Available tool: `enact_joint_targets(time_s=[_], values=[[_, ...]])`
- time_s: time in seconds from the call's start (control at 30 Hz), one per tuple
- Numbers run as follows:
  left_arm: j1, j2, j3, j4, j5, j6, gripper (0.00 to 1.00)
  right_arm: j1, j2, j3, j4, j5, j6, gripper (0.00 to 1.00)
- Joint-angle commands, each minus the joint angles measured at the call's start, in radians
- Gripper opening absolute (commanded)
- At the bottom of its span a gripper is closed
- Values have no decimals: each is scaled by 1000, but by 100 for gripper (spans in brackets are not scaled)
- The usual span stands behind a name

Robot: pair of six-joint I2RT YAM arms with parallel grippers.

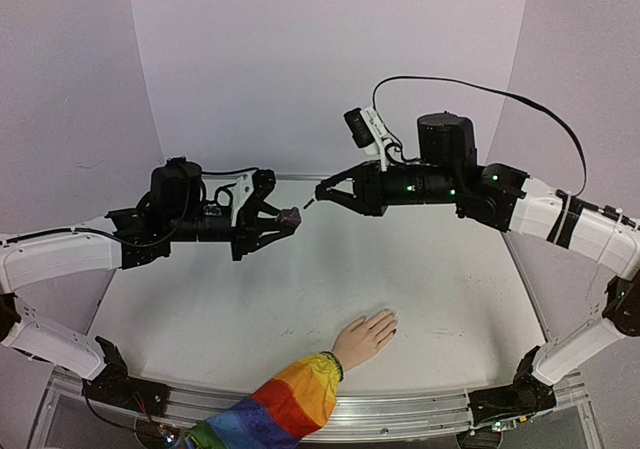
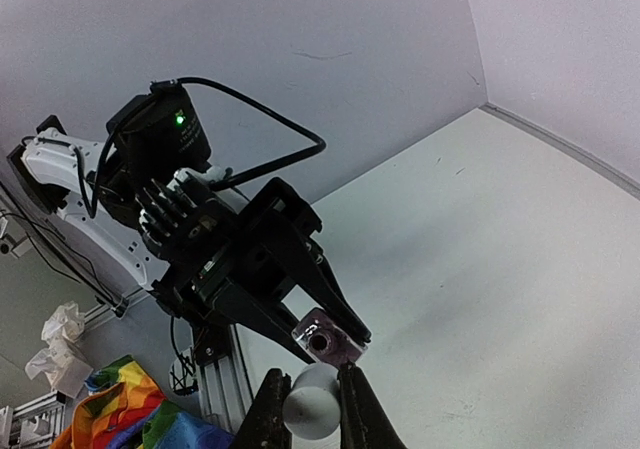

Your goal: Paint the nails

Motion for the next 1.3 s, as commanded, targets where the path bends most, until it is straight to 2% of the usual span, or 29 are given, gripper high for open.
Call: enact_joint_targets(time_s=[0.0,1.27], values=[[-7,-5,6,62,-21,20,0,14,22,66,60,-35,-6,0],[-14,1,6,63,-20,19,0,30,98,78,44,-25,-18,0]])
